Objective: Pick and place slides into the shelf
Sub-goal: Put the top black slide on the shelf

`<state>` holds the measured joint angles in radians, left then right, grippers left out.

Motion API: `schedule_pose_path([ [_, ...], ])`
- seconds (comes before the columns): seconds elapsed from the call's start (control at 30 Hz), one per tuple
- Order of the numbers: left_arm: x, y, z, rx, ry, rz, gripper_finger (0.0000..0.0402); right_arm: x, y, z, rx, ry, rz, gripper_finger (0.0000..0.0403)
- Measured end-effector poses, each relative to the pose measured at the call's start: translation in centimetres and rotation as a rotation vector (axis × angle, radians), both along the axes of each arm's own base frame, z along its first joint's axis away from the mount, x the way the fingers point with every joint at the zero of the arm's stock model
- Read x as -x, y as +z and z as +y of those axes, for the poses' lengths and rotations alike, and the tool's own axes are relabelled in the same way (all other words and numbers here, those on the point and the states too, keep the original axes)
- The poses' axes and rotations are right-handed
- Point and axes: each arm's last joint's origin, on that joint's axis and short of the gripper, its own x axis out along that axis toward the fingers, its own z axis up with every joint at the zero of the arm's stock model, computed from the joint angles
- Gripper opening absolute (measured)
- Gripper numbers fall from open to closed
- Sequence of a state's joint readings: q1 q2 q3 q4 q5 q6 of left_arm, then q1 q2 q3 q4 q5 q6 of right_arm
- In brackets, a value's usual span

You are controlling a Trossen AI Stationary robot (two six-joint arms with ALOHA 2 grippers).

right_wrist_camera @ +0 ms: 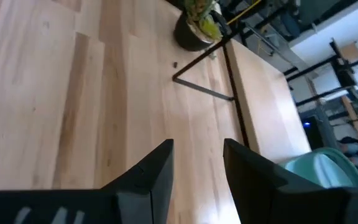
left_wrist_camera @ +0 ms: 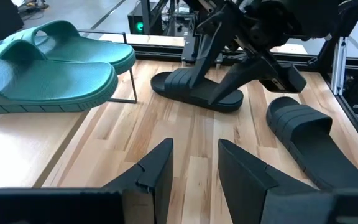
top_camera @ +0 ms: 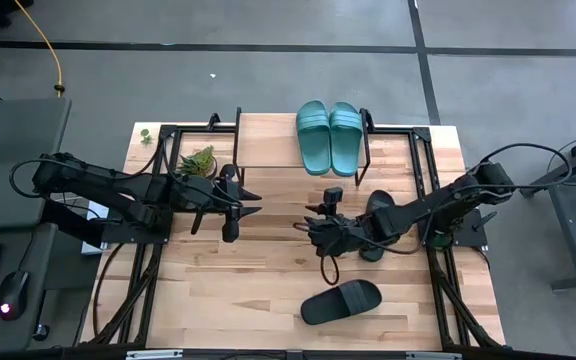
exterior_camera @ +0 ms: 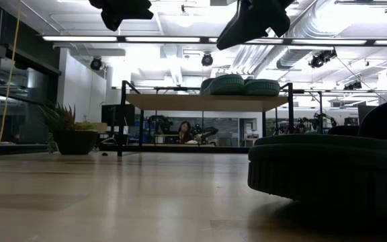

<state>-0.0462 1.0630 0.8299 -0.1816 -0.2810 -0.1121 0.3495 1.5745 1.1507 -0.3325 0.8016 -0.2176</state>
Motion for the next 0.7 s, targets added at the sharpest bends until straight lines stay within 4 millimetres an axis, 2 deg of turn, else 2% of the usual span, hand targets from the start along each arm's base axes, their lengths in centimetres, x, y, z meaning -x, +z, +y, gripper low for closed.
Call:
schedule_pose_path([
  [0.17, 0.0, 0.1, 0.0, 0.027, 0.014, -0.013, 0.0113, 0.4, 0.1, 0.4, 0.07, -0.057, -0.014, 0.013],
  [0.3, -0.1, 0.1, 0.0, 0.03, 0.015, -0.025, 0.0113, 1.0, 0.5, 0.8, 0.075, -0.059, 0.045, 0.013],
  [0.53, -0.2, 0.6, 0.0, 0.03, 0.013, -0.071, 0.0113, 3.0, 3.0, 1.1, -0.138, -0.2, 0.127, 0.013],
  [0.7, -0.3, 0.7, 0.0, 0.027, 0.011, -0.084, 0.0113, 4.8, 3.4, 1.4, -0.3, -0.313, 0.22, 0.013],
])
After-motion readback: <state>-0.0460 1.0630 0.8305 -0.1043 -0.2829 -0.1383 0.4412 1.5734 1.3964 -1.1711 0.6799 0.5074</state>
